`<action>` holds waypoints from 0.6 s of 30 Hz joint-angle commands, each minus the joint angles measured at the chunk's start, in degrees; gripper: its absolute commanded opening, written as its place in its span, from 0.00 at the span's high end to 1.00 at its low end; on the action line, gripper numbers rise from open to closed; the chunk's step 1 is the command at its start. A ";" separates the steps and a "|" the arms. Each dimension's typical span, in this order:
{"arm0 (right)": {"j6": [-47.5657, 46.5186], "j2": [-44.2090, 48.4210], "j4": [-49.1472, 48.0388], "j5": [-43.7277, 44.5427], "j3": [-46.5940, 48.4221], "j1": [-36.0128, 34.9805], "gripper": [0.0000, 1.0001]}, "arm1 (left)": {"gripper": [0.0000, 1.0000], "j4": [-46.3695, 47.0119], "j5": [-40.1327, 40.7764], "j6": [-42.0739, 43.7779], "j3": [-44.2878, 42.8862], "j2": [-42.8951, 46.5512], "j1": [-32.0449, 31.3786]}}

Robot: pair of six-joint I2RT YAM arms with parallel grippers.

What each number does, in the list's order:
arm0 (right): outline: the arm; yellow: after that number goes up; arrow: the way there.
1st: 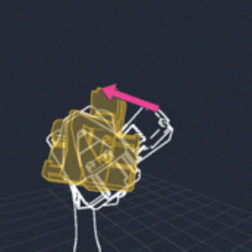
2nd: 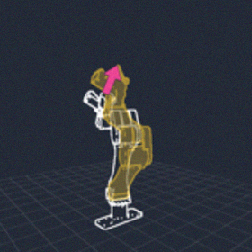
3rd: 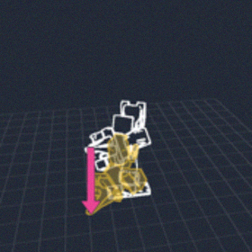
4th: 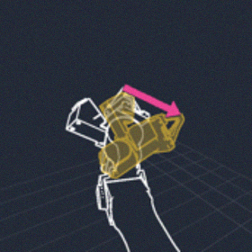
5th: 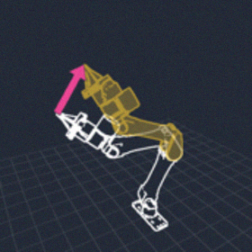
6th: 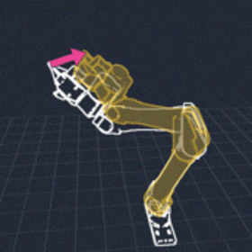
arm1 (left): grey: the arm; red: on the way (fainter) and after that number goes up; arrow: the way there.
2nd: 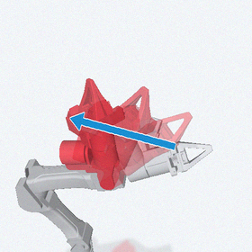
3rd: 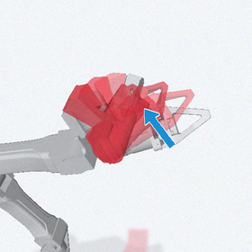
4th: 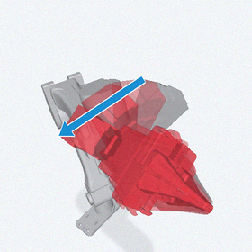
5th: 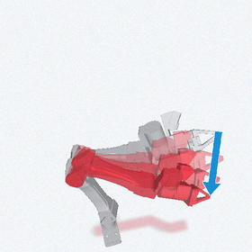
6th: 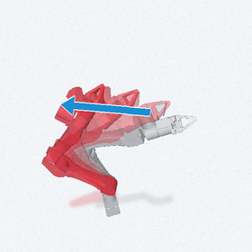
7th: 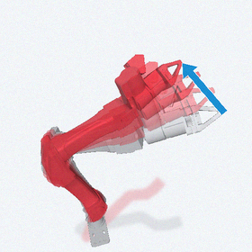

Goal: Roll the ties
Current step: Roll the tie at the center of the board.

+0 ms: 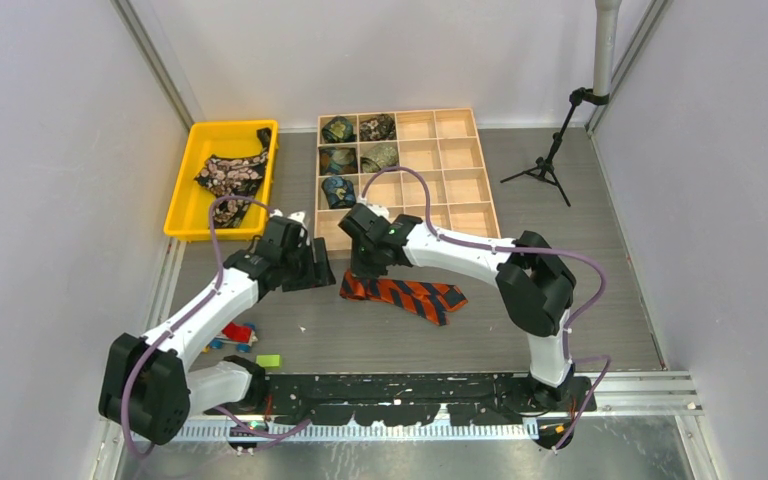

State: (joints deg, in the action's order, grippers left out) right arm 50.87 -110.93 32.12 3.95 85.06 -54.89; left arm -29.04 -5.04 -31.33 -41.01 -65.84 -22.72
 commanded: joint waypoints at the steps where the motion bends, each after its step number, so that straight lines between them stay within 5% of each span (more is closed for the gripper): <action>1: -1.09 2.18 -0.13 1.23 -1.69 0.38 0.89 | 0.36 3.92 -2.11 -0.87 0.75 -0.58 0.40; 18: -1.34 5.23 -1.65 2.57 -7.27 1.55 0.90 | 0.32 12.67 -9.57 -0.39 3.16 -3.12 0.39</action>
State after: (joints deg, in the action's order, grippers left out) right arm 50.37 -109.01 31.24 4.91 79.29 -53.74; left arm -21.80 -11.22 -32.34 -38.41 -67.92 -22.72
